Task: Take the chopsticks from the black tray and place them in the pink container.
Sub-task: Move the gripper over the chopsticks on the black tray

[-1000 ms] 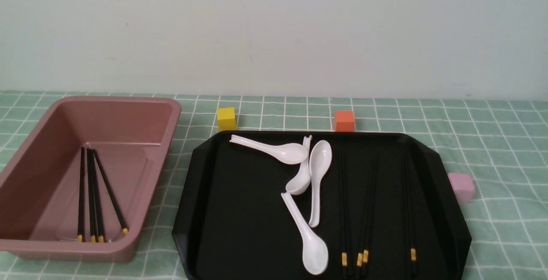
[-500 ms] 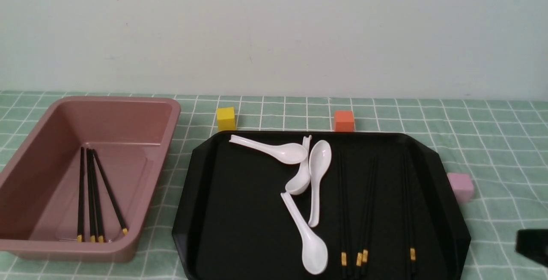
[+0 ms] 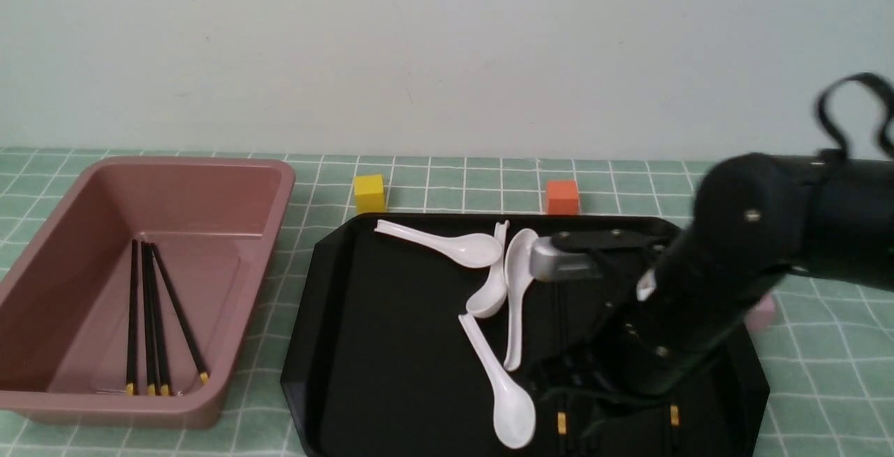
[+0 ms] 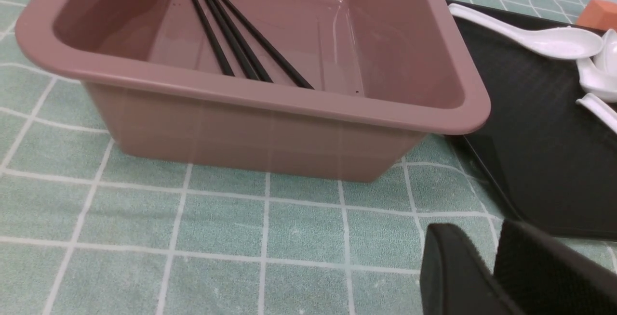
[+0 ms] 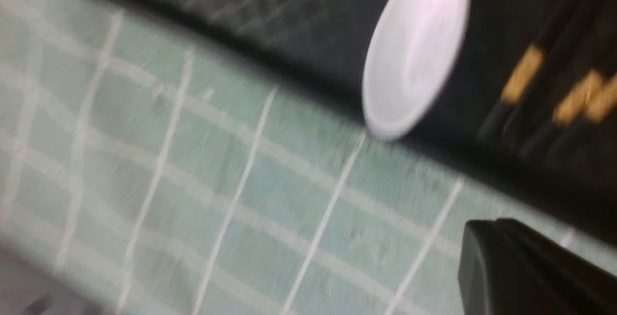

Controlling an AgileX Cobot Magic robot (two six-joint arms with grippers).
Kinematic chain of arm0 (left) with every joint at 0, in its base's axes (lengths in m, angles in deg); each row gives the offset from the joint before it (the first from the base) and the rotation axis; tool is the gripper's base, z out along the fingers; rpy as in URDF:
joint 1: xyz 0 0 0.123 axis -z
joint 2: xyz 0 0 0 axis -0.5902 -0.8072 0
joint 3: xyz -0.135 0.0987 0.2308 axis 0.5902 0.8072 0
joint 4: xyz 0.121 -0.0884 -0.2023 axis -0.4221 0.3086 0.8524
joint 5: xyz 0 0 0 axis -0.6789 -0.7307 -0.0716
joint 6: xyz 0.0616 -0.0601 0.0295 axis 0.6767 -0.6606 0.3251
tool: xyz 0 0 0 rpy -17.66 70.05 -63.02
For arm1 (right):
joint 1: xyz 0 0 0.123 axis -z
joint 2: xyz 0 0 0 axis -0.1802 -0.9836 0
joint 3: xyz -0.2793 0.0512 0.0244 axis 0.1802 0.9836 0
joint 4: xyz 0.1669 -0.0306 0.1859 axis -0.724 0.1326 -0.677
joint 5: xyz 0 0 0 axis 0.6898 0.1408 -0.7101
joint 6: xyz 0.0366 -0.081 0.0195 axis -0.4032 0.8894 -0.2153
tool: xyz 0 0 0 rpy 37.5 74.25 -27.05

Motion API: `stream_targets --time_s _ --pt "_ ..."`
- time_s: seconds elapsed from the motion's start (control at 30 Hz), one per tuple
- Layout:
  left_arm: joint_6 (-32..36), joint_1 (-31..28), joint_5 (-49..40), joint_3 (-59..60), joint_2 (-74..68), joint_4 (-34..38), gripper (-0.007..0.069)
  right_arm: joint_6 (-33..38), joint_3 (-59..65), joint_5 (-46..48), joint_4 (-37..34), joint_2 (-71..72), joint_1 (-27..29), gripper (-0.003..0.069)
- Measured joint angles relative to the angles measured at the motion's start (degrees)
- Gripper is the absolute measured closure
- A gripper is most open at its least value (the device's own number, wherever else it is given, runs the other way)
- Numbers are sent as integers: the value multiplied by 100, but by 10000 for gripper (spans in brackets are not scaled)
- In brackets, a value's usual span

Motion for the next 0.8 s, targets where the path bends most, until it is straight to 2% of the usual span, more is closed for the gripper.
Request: stream_targets --time_s 0.17,0.27,0.4,0.63,0.8 --pt "0 0 0 0 0 0 463 -1267 -898 212 1188 -807 -331 580" --pt "0 0 0 0 0 0 460 -1706 -1173 306 1525 -1048 -347 553" --pt "0 0 0 0 0 0 459 -1977 -1228 309 1638 -1250 -295 501" --pt "0 0 0 0 0 0 449 -2173 -1233 182 1657 -1344 -74 340" --pt "0 0 0 0 0 0 445 -2191 -1257 -63 1655 -1503 -56 307"
